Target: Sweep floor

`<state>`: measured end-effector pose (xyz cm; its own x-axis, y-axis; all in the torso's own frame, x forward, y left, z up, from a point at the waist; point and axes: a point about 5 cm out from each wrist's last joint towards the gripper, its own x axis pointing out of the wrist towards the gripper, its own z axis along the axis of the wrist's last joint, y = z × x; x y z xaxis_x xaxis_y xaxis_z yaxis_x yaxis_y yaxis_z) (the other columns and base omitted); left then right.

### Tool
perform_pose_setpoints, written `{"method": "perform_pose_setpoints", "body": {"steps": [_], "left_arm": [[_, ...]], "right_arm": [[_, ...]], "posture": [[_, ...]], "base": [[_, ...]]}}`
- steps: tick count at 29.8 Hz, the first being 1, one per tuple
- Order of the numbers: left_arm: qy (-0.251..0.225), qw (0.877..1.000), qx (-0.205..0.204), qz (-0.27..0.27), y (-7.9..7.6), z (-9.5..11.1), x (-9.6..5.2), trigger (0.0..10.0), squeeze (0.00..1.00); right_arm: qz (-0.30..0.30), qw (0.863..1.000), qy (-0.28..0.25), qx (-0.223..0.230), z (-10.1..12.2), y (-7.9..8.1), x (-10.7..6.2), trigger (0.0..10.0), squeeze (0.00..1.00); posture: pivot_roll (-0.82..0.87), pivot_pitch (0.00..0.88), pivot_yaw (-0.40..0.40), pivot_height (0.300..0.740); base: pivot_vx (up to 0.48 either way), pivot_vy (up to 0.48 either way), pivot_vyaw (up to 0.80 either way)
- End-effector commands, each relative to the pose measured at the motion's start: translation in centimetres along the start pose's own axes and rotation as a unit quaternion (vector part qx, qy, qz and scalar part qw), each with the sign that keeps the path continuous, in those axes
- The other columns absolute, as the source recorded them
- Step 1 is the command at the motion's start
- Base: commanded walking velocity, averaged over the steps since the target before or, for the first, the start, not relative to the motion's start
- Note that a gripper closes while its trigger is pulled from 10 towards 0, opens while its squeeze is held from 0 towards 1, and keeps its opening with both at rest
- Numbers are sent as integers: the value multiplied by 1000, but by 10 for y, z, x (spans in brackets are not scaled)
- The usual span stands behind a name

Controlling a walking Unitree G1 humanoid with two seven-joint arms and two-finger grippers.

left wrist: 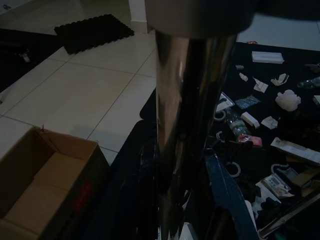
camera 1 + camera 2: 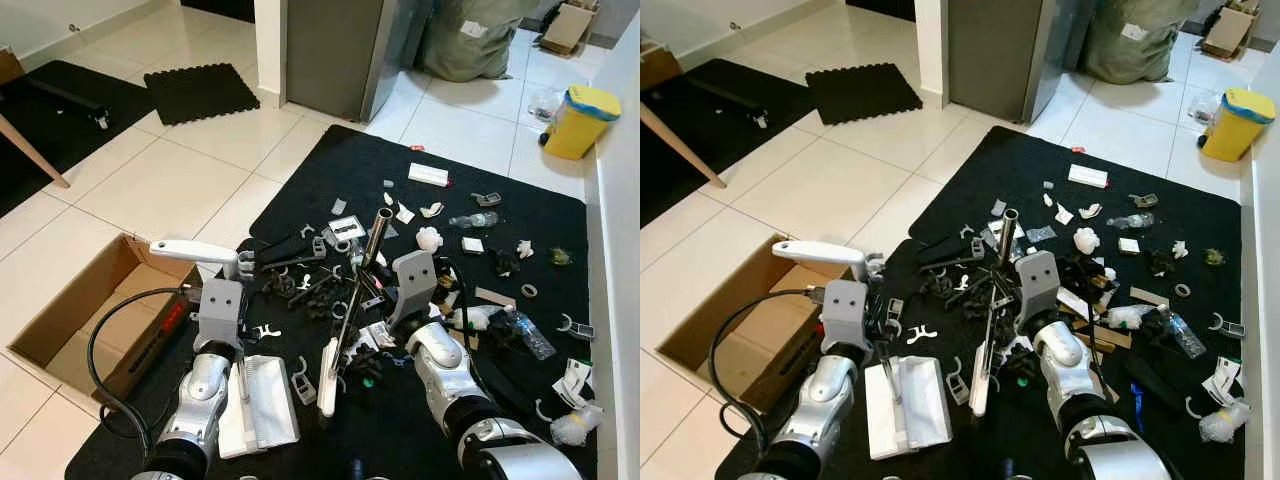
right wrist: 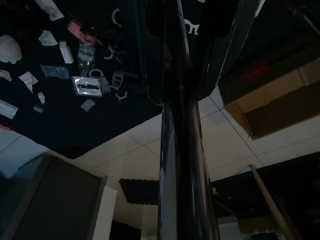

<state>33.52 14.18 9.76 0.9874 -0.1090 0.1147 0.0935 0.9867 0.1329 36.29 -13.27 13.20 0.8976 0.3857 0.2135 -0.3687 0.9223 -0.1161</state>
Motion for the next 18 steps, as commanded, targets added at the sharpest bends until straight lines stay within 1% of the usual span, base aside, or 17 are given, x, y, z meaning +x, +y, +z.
{"method": "perform_pose_setpoints", "body": {"steps": [1, 18], "left_arm": [[8, 1000, 4, -1, 0, -6, -4, 10000, 0], [7, 1000, 4, -2, 0, -6, -3, 10000, 0]], "right_arm": [[-2, 1000, -14, 2, 5, -1, 2, 10000, 0], [-1, 1000, -14, -2, 6, -1, 3, 10000, 0]], "posture": [[94, 235, -11, 740], [93, 223, -14, 740]], "base": [[0, 0, 0], [0, 0, 0]]}}
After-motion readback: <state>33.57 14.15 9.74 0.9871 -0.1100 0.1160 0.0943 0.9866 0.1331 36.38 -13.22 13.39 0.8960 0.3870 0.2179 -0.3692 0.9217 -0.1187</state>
